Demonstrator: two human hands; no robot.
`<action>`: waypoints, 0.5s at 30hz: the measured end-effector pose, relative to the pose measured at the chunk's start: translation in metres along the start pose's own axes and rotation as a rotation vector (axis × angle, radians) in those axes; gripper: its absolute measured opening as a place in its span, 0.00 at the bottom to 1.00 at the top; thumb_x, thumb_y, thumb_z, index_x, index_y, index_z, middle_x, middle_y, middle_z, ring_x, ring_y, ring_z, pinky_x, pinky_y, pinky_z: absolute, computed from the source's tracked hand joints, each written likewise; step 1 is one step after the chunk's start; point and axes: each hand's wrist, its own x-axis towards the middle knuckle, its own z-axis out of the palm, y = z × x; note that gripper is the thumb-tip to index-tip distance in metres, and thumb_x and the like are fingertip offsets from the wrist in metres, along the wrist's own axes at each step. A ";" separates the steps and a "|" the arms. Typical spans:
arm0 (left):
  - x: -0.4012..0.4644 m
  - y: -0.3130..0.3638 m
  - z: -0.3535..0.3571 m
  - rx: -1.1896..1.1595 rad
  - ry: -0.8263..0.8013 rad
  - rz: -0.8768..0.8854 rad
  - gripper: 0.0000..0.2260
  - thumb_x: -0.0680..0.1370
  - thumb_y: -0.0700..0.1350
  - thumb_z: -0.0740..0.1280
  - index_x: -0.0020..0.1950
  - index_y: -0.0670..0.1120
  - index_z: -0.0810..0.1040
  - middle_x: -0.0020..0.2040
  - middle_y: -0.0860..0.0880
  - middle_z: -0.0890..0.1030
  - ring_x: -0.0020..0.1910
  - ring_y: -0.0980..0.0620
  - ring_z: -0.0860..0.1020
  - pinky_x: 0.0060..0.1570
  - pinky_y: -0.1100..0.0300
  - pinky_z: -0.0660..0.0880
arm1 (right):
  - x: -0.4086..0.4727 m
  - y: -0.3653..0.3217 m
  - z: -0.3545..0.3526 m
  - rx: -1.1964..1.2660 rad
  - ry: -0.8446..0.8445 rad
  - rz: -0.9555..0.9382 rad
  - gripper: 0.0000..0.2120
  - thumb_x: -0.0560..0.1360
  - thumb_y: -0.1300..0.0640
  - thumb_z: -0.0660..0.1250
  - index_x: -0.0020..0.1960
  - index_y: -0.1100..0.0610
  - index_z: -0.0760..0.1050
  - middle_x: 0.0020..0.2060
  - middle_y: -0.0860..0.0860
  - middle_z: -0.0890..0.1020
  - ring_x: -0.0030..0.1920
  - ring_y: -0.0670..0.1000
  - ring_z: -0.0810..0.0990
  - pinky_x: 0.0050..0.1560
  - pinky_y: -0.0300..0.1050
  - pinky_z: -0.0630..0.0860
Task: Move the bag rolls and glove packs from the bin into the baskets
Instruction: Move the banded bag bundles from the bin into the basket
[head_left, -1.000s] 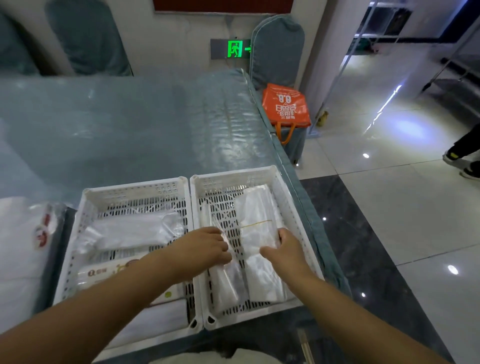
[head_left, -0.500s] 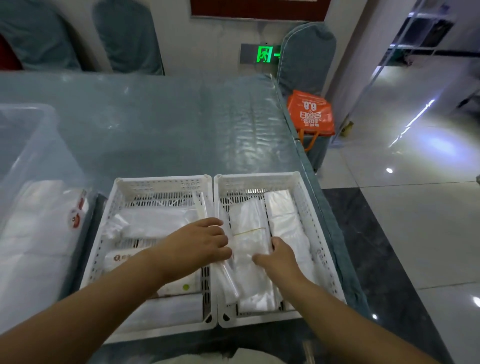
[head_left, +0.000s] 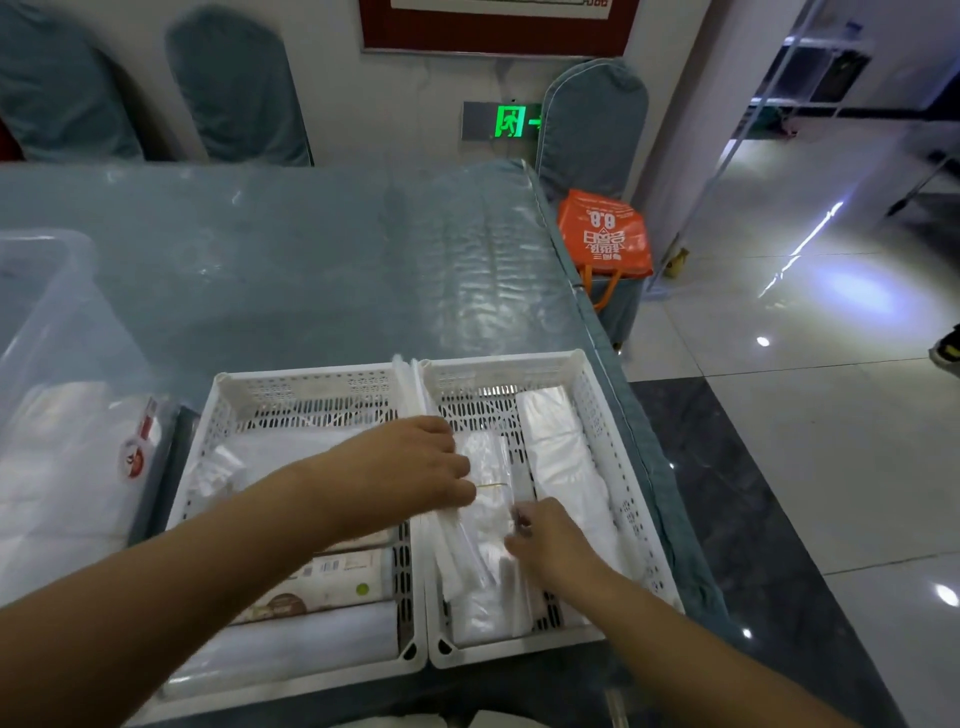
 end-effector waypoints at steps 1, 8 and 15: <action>0.010 0.007 0.003 0.010 -0.008 0.044 0.13 0.67 0.37 0.72 0.46 0.50 0.76 0.37 0.53 0.77 0.37 0.52 0.76 0.62 0.53 0.70 | 0.002 0.001 -0.008 0.062 0.026 0.008 0.04 0.74 0.59 0.63 0.48 0.56 0.76 0.49 0.56 0.77 0.44 0.49 0.74 0.48 0.47 0.76; 0.070 0.043 0.045 0.197 -0.313 0.176 0.08 0.73 0.39 0.68 0.50 0.48 0.79 0.45 0.50 0.82 0.52 0.48 0.73 0.60 0.55 0.67 | 0.006 0.014 -0.042 0.239 0.196 0.049 0.13 0.75 0.62 0.62 0.59 0.56 0.76 0.54 0.51 0.81 0.52 0.50 0.79 0.56 0.46 0.75; 0.069 0.036 0.073 -0.044 -0.083 0.011 0.18 0.71 0.36 0.66 0.61 0.44 0.71 0.58 0.45 0.76 0.60 0.44 0.70 0.66 0.50 0.62 | 0.004 0.020 -0.030 0.274 0.184 0.090 0.12 0.76 0.62 0.60 0.56 0.55 0.77 0.51 0.50 0.82 0.48 0.48 0.81 0.55 0.48 0.78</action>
